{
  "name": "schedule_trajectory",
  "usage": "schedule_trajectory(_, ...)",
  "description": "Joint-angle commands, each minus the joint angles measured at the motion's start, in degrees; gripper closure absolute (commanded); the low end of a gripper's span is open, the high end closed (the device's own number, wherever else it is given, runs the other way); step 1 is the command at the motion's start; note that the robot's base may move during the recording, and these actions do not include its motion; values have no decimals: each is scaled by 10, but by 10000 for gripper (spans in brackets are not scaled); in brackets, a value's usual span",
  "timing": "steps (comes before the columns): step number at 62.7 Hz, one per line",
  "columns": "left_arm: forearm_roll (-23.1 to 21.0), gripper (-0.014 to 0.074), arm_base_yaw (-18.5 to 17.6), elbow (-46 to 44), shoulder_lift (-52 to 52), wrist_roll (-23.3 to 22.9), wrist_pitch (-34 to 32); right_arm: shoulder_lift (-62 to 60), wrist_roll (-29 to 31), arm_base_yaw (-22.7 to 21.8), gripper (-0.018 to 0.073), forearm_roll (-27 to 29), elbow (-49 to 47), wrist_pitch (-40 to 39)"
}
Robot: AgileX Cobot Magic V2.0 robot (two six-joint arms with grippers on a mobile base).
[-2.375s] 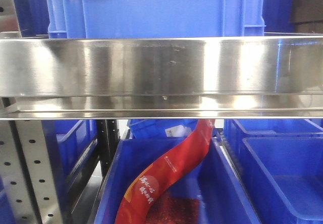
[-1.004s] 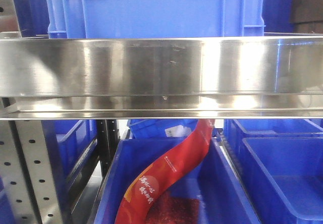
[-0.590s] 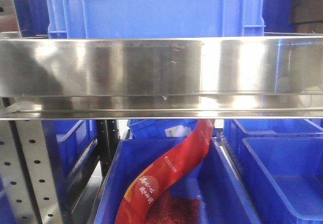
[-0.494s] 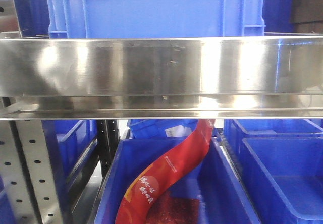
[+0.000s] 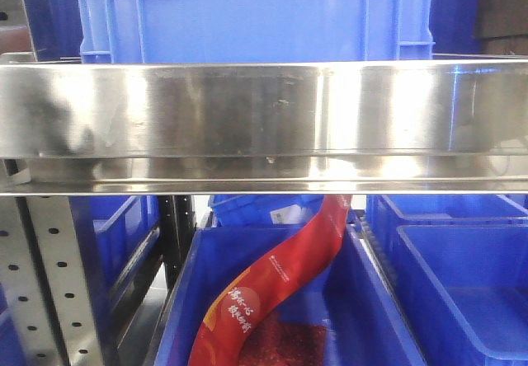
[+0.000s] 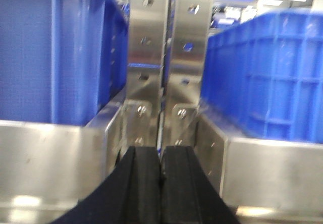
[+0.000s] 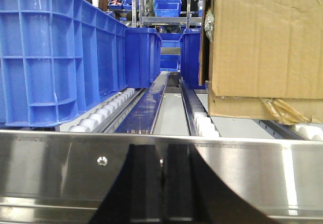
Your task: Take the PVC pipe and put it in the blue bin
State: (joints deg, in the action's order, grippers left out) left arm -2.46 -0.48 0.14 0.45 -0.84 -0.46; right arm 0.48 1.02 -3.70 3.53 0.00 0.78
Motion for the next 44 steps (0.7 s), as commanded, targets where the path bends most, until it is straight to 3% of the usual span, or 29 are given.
schedule_trajectory(1, 4, 707, 9, -1, -5, 3, 12, -5, 0, 2, 727, 0, 0, -12)
schedule_trajectory(44, 6, 707, 15, -1, -5, 3, 12, -5, 0, 2, 727, 0, 0, -12)
